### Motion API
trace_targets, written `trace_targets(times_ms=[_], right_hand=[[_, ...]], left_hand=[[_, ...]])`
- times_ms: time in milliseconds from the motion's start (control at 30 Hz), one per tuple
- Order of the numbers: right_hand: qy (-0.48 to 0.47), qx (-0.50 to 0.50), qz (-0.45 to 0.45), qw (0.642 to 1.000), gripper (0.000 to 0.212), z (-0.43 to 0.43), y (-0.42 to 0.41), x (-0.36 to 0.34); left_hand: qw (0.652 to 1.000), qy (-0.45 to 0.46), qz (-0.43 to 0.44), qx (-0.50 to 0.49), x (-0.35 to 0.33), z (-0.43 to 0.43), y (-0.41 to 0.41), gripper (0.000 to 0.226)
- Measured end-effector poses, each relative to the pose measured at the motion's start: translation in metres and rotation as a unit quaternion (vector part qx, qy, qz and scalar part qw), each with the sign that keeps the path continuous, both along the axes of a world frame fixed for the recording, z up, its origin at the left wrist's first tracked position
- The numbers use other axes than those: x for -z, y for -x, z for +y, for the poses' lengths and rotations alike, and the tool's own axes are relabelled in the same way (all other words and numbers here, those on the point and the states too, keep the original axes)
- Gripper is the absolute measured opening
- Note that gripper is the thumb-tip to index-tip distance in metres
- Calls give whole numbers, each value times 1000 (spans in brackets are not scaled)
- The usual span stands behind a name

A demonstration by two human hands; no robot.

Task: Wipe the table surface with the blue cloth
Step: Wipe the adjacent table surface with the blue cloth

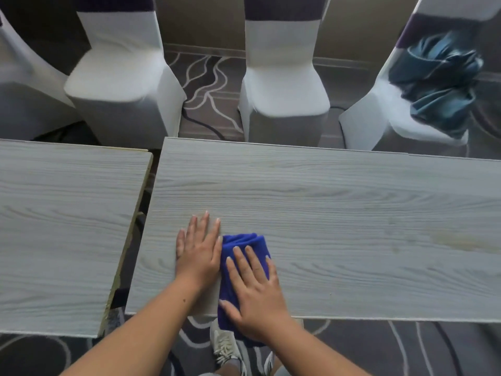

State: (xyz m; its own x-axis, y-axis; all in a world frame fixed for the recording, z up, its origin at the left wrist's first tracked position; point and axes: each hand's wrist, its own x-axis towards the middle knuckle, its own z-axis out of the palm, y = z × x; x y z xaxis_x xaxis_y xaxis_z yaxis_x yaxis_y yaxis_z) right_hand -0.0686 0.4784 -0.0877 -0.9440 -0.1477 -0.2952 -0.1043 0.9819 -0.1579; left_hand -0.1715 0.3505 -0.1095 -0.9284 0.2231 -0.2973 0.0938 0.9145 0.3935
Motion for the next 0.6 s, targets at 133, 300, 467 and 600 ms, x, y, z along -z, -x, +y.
trace_targets(times_ms=[133, 300, 467, 600], right_hand=[[14, -3, 15, 1000, 76, 18, 10, 0], [39, 32, 39, 998, 76, 106, 48, 12], [-12, 163, 49, 985, 77, 297, 116, 16], [-38, 282, 23, 958, 82, 422, 138, 13]], left_hand=[[1000, -1, 7, -23, 0, 1, 4, 63], [994, 80, 18, -76, 9, 23, -2, 58], [972, 143, -1, -188, 21, 78, -19, 66], [958, 170, -3, -230, 24, 115, -26, 69]])
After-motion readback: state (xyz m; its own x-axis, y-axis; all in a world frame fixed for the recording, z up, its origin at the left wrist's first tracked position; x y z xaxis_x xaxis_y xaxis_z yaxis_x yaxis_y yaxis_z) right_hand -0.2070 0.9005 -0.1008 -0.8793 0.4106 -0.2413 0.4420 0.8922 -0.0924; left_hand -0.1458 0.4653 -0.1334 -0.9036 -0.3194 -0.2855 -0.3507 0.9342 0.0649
